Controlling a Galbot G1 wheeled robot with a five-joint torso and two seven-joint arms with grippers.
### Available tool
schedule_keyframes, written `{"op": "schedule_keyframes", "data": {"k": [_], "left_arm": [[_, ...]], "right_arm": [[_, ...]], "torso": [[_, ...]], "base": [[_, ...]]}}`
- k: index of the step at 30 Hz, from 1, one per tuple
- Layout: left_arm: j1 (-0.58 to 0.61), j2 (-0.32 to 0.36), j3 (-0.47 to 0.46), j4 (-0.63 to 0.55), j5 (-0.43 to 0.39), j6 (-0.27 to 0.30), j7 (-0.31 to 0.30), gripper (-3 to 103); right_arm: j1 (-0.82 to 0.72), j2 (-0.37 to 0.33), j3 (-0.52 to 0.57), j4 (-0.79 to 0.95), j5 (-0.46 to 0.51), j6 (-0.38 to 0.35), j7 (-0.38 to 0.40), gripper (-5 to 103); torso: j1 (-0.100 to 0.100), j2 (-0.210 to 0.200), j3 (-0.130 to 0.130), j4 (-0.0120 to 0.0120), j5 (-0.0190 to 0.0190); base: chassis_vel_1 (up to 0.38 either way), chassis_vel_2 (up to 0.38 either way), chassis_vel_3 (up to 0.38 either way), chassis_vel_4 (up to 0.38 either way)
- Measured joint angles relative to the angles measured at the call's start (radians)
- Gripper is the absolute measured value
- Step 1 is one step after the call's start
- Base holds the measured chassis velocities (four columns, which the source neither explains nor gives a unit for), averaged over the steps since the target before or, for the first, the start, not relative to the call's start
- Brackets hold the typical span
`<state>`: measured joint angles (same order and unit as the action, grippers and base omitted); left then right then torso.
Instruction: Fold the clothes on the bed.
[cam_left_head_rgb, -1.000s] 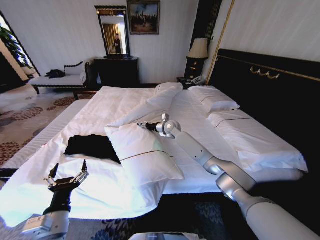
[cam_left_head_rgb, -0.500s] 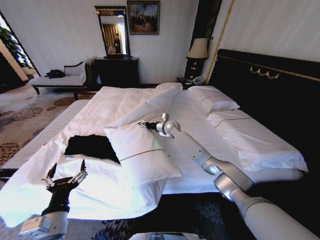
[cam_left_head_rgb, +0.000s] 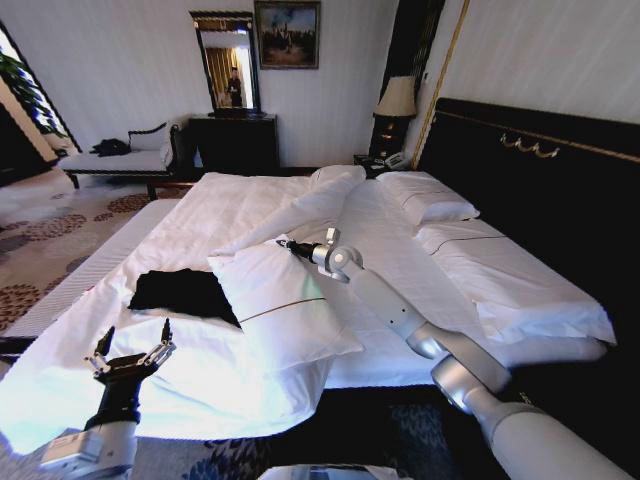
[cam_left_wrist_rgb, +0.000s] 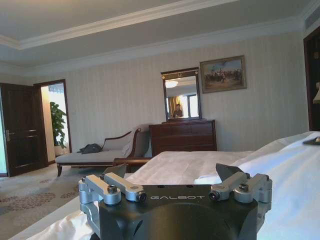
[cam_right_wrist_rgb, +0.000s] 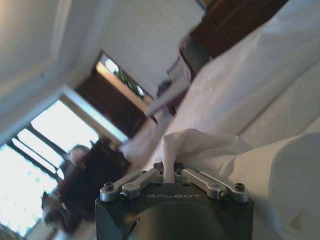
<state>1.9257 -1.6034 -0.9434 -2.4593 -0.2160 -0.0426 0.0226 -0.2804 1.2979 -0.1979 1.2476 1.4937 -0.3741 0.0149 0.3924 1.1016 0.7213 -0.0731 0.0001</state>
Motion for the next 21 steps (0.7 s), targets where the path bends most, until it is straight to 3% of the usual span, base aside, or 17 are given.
{"op": "schedule_keyframes", "data": {"k": [8, 11, 13, 16, 21], "left_arm": [[-0.028, 0.032, 0.006, 0.015, -0.034, 0.010, -0.003, 100], [-0.046, 0.052, 0.019, 0.022, -0.050, 0.018, -0.003, 100], [-0.049, 0.056, 0.021, 0.024, -0.053, 0.019, -0.003, 100], [-0.069, 0.077, 0.037, 0.038, -0.069, 0.023, -0.003, 100], [-0.093, 0.094, 0.067, 0.046, -0.076, 0.024, -0.003, 100]], "right_arm": [[-0.176, -0.113, 0.166, 0.234, 0.053, 0.091, 0.078, 2], [-0.284, -0.173, 0.294, 0.370, 0.063, 0.139, 0.119, 2], [-0.306, -0.184, 0.320, 0.397, 0.066, 0.148, 0.125, 2], [-0.430, -0.241, 0.467, 0.512, 0.074, 0.181, 0.161, 2], [-0.629, -0.311, 0.638, 0.611, 0.049, 0.212, 0.168, 2]], "torso": [[0.000, 0.000, 0.000, -0.0004, 0.0001], [0.000, 0.000, 0.000, -0.0004, 0.0004], [0.000, 0.000, 0.000, -0.0003, 0.0002], [0.000, 0.000, 0.000, -0.0003, 0.0000], [0.000, 0.000, 0.000, -0.0008, 0.0004]], "base": [[0.000, 0.000, 0.000, 0.000], [0.000, 0.000, 0.000, 0.000], [0.000, 0.000, 0.000, 0.000], [0.000, 0.000, 0.000, 0.000], [0.000, 0.000, 0.000, 0.000]]}}
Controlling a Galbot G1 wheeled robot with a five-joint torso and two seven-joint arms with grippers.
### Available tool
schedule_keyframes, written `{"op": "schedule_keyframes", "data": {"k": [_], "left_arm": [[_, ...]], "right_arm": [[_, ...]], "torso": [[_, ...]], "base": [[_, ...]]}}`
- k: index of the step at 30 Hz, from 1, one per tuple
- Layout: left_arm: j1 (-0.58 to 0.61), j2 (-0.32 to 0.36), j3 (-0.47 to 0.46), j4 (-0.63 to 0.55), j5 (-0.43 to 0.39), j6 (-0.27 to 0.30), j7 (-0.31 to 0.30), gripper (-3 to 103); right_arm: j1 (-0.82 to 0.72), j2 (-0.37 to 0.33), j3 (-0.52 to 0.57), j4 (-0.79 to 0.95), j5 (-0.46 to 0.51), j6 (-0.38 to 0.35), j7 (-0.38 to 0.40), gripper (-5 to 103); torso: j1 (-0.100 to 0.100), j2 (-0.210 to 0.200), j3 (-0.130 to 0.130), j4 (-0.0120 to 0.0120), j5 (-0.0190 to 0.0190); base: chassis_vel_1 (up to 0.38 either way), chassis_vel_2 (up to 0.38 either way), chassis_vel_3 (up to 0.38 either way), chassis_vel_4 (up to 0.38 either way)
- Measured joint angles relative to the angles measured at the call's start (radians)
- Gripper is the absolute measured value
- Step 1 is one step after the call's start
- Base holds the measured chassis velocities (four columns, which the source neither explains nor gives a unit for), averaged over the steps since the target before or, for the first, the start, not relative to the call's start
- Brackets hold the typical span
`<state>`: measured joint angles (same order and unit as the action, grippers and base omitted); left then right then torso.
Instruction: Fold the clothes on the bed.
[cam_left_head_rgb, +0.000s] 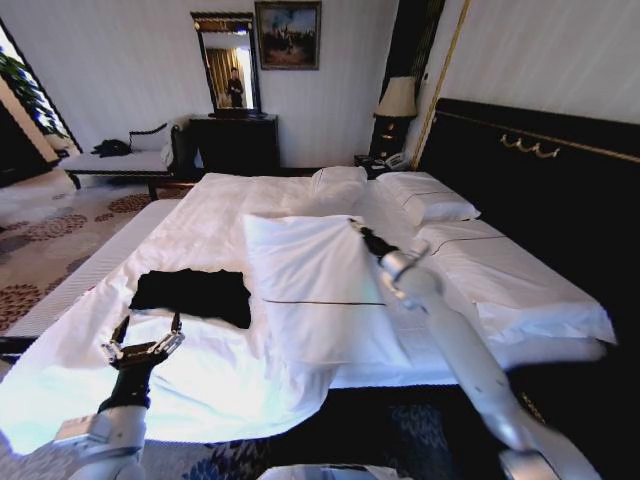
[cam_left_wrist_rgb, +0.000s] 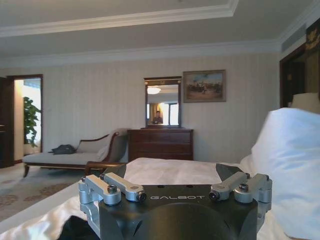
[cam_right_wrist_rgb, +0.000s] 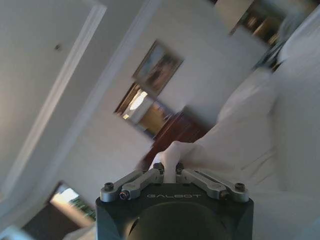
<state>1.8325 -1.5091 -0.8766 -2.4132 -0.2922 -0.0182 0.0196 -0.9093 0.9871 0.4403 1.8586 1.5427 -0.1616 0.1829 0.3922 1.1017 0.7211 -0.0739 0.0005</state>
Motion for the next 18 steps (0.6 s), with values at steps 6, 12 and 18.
{"op": "schedule_keyframes", "data": {"k": [6, 12, 18], "left_arm": [[-0.027, 0.022, 0.010, 0.014, -0.026, 0.000, 0.000, 100], [-0.057, 0.041, 0.027, 0.032, -0.042, 0.000, -0.001, 100], [-0.088, 0.057, 0.042, 0.048, -0.054, 0.000, -0.001, 100]], "right_arm": [[-0.198, 0.013, 0.191, 0.111, -0.043, 0.028, -0.003, 2], [-0.376, 0.064, 0.347, 0.222, -0.079, 0.041, -0.010, 2], [-0.474, 0.101, 0.470, 0.303, -0.075, 0.051, -0.001, 2]], "torso": [[0.000, 0.000, 0.000, 0.0005, -0.0003], [0.000, 0.000, 0.000, 0.0006, -0.0004], [0.000, 0.000, 0.000, 0.0004, -0.0003]], "base": [[0.000, 0.000, 0.000, 0.000], [0.000, 0.000, 0.000, 0.000], [0.000, 0.000, 0.000, 0.000]]}}
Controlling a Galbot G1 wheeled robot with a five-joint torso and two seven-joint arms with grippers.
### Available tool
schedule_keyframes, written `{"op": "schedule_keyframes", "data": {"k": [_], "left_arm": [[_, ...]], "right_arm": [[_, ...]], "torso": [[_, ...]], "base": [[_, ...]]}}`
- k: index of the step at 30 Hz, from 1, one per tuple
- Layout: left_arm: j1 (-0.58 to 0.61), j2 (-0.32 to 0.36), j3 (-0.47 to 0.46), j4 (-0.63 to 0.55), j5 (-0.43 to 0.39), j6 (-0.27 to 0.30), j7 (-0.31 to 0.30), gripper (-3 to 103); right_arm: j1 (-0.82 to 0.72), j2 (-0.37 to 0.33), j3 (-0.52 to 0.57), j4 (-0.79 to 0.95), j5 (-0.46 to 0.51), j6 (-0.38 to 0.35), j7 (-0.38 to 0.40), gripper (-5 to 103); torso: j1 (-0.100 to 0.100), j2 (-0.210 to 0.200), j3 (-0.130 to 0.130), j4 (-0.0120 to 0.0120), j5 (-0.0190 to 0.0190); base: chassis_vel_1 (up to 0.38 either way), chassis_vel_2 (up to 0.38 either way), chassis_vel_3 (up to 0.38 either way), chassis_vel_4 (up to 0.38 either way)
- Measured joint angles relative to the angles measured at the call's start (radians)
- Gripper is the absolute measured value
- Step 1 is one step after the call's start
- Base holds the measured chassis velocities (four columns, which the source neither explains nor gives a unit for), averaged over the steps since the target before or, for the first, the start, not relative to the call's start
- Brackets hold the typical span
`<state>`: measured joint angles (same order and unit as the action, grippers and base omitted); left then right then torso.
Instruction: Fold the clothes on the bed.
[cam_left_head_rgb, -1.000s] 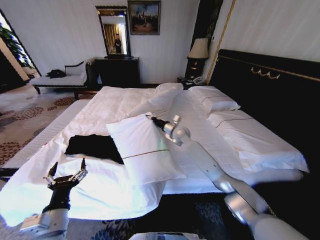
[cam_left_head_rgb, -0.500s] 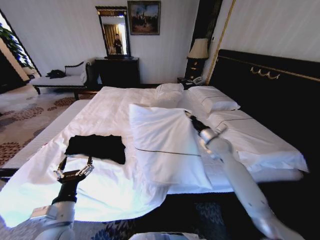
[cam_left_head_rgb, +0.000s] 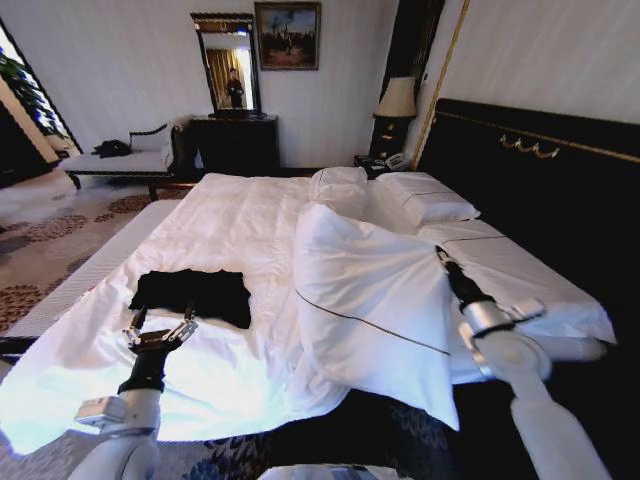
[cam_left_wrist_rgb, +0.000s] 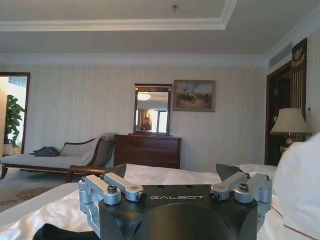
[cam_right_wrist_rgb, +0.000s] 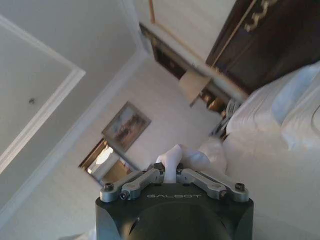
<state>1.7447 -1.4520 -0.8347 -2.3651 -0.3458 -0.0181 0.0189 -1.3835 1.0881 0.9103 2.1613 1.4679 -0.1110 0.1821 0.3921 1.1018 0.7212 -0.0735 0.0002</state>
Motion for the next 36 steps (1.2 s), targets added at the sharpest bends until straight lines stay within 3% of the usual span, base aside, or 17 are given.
{"op": "schedule_keyframes", "data": {"k": [6, 12, 16, 23, 36], "left_arm": [[-0.063, 0.034, 0.012, 0.048, -0.040, 0.000, 0.000, 100], [-0.093, 0.059, 0.018, 0.082, -0.064, 0.000, 0.000, 100], [-0.127, 0.101, 0.037, 0.139, -0.093, -0.004, 0.000, 100], [-0.176, 0.144, 0.055, 0.215, -0.113, -0.035, 0.000, 100], [-0.202, 0.179, 0.059, 0.234, -0.129, -0.040, -0.017, 100]], "right_arm": [[-0.119, 0.063, 0.176, 0.134, -0.003, 0.006, 0.032, 2], [-0.184, 0.136, 0.257, 0.205, -0.049, 0.005, 0.037, 2], [-0.262, 0.225, 0.317, 0.296, -0.105, 0.005, 0.065, 2], [-0.341, 0.322, 0.347, 0.347, -0.151, 0.029, 0.120, 2], [-0.399, 0.479, 0.326, 0.343, -0.212, 0.145, 0.356, 2]], "torso": [[0.000, 0.000, 0.000, 0.0002, -0.0003], [0.000, 0.000, 0.000, 0.0000, -0.0003], [0.000, 0.000, 0.000, 0.0001, -0.0003], [0.000, 0.000, 0.000, 0.0000, -0.0003], [0.000, 0.000, 0.000, 0.0002, -0.0002]], "base": [[0.000, 0.000, 0.000, 0.000], [0.000, 0.000, 0.000, 0.000], [0.000, 0.000, 0.000, 0.000], [0.000, 0.000, 0.000, 0.000], [0.000, 0.000, 0.000, 0.000]]}}
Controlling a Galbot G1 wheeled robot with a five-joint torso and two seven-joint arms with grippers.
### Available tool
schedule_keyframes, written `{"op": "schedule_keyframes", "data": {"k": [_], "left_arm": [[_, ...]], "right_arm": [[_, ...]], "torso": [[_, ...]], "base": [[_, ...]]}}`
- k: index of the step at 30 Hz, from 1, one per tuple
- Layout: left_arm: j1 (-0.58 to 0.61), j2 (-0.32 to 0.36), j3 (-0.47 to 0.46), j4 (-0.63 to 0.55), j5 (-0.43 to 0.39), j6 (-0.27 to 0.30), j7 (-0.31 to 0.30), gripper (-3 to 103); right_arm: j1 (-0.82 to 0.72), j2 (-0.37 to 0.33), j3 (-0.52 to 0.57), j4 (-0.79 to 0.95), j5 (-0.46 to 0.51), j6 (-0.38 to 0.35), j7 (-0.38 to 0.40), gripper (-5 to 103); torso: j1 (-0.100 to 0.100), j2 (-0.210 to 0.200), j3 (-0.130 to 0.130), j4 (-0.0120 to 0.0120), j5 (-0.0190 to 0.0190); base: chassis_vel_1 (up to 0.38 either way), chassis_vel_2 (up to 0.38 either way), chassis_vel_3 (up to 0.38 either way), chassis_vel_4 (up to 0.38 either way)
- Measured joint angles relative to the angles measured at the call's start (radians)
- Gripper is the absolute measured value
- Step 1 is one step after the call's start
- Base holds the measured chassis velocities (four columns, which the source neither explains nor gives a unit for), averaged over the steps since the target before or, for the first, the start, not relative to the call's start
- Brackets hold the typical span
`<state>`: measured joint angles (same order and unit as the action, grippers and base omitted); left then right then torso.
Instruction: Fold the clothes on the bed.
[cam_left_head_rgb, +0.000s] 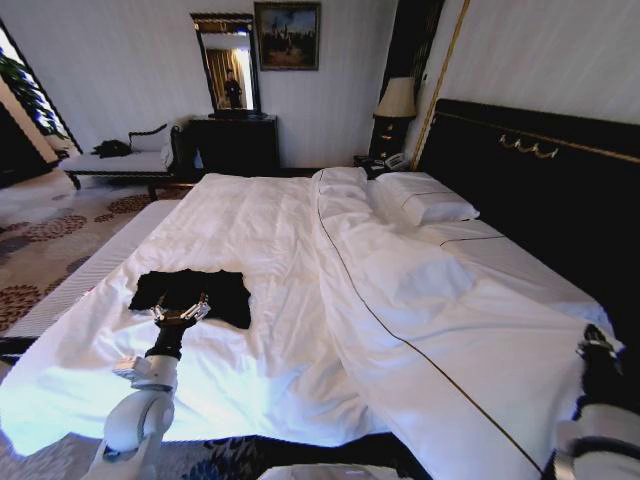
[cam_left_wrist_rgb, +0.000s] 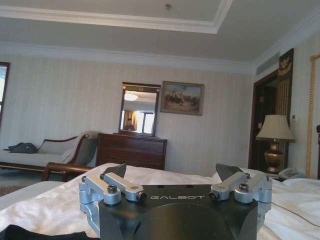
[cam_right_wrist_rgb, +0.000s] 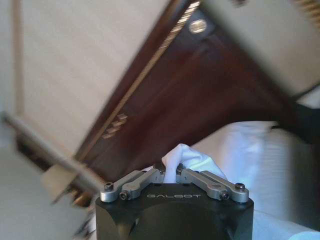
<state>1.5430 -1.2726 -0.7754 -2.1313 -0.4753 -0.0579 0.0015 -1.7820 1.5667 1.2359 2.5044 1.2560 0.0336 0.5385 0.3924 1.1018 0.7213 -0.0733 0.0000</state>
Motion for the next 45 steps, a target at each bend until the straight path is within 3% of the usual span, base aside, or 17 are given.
{"op": "schedule_keyframes", "data": {"k": [4, 7, 17, 26, 41, 45], "left_arm": [[0.004, -0.009, -0.006, -0.006, 0.000, 0.002, -0.008, 100], [0.011, -0.022, -0.016, -0.022, 0.002, 0.005, -0.016, 100], [0.025, -0.011, -0.048, -0.056, -0.004, 0.011, -0.020, 100], [0.053, -0.021, -0.050, -0.065, 0.007, 0.002, -0.022, 100], [0.054, -0.032, -0.044, -0.046, 0.024, -0.003, -0.025, 100], [0.053, -0.030, -0.043, -0.041, 0.025, -0.004, -0.025, 100]], "right_arm": [[-0.023, 0.036, -0.009, -0.001, -0.022, 0.030, 0.051, 2], [-0.051, 0.047, -0.069, -0.031, -0.116, 0.086, 0.088, 2], [-0.034, 0.044, -0.180, -0.273, -0.215, 0.149, 0.103, 2], [0.044, 0.042, -0.198, -0.442, -0.100, 0.167, 0.081, 2], [0.119, 0.022, -0.224, -0.696, -0.181, 0.146, 0.144, 0], [0.127, 0.021, -0.223, -0.707, -0.201, 0.146, 0.148, 4]], "torso": [[0.000, 0.000, 0.000, -0.0002, 0.0001], [0.000, 0.000, 0.000, 0.0000, -0.0004], [0.000, 0.000, 0.000, -0.0002, 0.0001], [0.000, 0.000, 0.000, 0.0000, -0.0001], [0.000, 0.000, 0.000, 0.0002, 0.0001], [0.000, 0.000, 0.000, -0.0001, 0.0001]], "base": [[0.000, 0.000, 0.000, 0.000], [0.000, 0.000, 0.000, 0.000], [0.000, 0.000, 0.000, 0.000], [0.000, 0.000, 0.000, 0.000], [0.000, 0.000, 0.000, 0.000], [0.000, 0.000, 0.000, 0.000]]}}
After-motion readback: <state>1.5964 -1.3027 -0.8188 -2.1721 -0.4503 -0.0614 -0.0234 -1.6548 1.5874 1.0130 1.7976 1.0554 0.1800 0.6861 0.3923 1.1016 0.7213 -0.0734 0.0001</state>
